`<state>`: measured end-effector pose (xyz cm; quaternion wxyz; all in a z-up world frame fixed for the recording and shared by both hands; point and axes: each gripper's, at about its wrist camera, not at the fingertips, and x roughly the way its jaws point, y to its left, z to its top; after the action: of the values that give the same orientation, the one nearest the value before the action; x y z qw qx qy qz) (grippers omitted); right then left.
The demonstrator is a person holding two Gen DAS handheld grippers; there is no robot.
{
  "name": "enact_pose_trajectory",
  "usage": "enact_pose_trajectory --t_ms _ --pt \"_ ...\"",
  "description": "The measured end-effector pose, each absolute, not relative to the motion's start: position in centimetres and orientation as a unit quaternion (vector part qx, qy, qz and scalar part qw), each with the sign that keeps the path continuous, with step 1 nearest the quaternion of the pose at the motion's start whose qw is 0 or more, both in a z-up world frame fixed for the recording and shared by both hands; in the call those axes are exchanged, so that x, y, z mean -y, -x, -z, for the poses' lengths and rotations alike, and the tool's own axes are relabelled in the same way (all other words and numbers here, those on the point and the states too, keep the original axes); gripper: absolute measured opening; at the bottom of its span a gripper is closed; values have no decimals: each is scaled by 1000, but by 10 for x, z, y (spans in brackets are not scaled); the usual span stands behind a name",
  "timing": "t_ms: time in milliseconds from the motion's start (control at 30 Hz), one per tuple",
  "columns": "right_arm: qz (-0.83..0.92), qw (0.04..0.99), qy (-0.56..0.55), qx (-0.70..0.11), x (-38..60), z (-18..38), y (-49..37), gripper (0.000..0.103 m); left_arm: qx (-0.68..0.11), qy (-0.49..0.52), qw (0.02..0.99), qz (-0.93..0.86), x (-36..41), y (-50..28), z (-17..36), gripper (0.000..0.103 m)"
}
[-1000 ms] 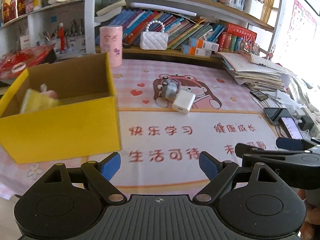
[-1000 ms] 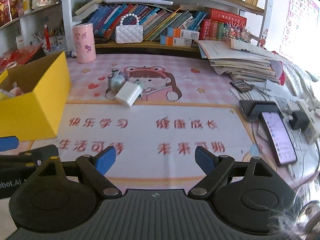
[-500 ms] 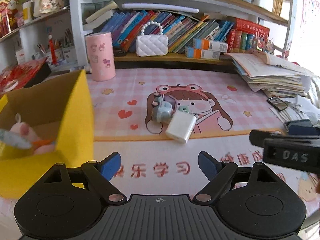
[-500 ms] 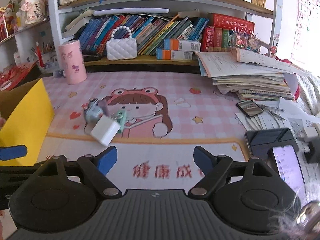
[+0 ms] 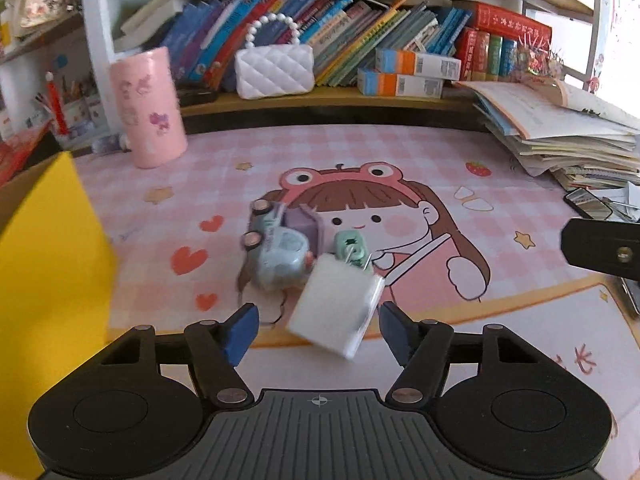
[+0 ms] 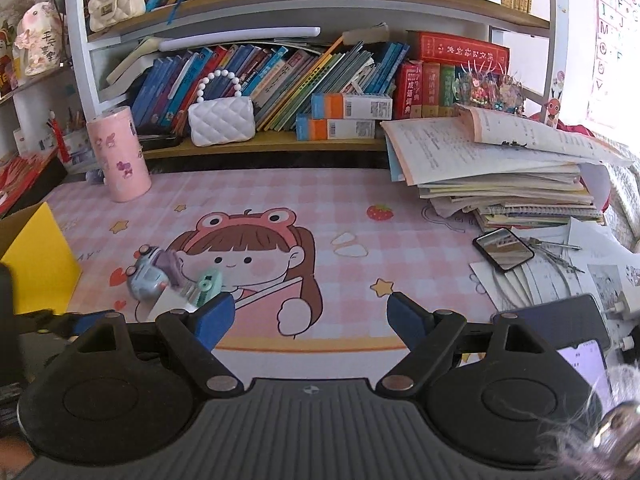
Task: Organize objects
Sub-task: 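Grasp the white charger with the left tool while the right tool grasps the mint-green object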
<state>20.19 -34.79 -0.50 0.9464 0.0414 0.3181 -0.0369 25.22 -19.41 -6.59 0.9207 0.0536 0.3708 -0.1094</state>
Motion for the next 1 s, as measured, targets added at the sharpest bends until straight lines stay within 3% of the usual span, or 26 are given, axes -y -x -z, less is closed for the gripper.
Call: enact_pose_trajectory --t_ms 133,267,467,567,633,1000 --pt "33 946 -43 -319 351 5 -207 83 -382 -58 915 116 201 -266 75 50" --pt "24 945 -47 -323 351 8 -212 83 -380 -59 914 129 197 -263 74 43" --pt "-8 939 -45 -340 337 22 -235 82 -396 -28 910 120 164 -234 60 42" --pt "-33 936 -33 -348 324 37 -253 72 -410 -13 905 111 148 -216 55 41" --pt "-49 932 -32 -358 315 47 -268 59 -415 -7 904 105 138 -204 51 41" --pt "-72 914 15 -399 269 82 -322 39 -403 58 910 82 102 -178 25 41"
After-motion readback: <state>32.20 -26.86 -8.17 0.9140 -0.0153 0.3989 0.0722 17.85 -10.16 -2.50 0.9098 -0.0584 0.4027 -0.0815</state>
